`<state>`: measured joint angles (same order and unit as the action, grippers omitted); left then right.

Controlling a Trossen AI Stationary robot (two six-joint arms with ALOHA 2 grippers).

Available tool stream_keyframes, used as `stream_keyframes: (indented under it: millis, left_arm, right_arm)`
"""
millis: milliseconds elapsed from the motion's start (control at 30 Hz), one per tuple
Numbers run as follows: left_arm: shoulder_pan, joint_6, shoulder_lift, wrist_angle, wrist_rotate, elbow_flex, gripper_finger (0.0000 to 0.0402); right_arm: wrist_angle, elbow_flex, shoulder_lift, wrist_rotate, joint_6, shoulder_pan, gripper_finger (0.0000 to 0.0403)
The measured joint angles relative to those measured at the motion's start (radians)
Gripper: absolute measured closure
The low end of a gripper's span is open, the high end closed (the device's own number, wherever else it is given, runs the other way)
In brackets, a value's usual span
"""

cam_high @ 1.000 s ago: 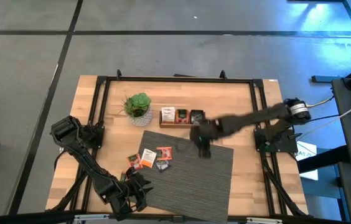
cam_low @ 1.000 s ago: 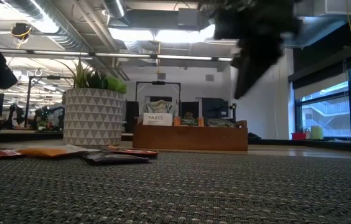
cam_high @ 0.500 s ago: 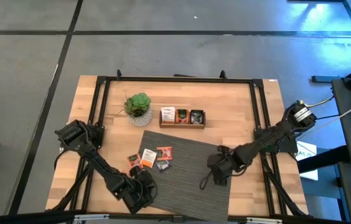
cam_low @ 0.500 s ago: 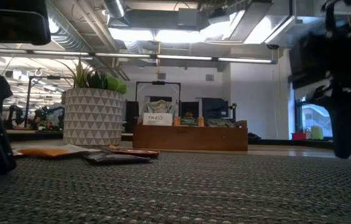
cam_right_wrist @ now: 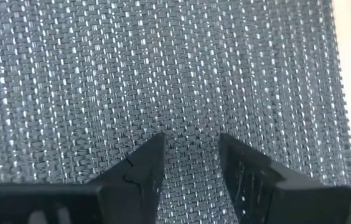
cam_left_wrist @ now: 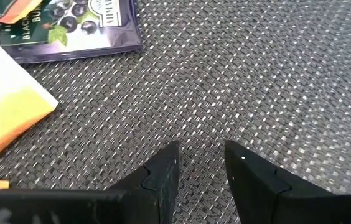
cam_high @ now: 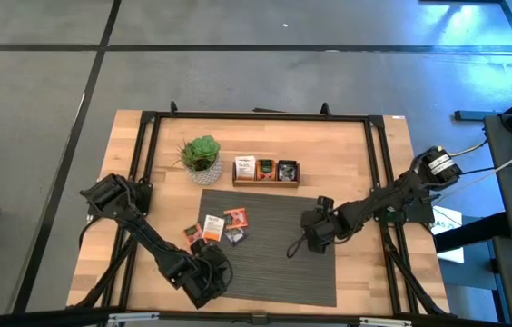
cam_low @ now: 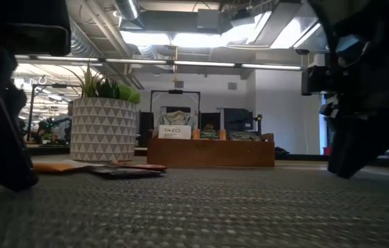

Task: Pick & Place Tea
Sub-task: Adjust the gray mat, then put the orange tea bag into the middle section of the wooden organizer

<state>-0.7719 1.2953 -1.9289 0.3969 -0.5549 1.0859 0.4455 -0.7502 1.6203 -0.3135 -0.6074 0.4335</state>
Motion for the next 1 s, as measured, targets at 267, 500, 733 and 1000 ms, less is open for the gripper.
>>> stream_keyframes:
  millis: [267,500,733,1000]
  left_arm:
    - [0.024,0.000,0.001,0.031,0.016,0.000,0.0276]
    - [-0.004,0.027,0.006,0.027,0.010,-0.002,0.0276]
    - [-0.024,0.021,0.047,0.028,-0.008,-0.005,0.0276]
    - [-0.024,-0.051,0.088,0.055,-0.103,-0.004,0.0276]
  right_arm:
    - [-0.014,0.000,0.002,0.008,0.071,-0.062,0.0247]
    - [0.035,-0.013,0.000,0.007,0.094,-0.066,0.0247]
    - [0.118,-0.059,-0.034,-0.032,0.097,-0.066,0.0247]
    - [-0.064,-0.124,-0.048,-0.060,0.223,-0.066,0.0247]
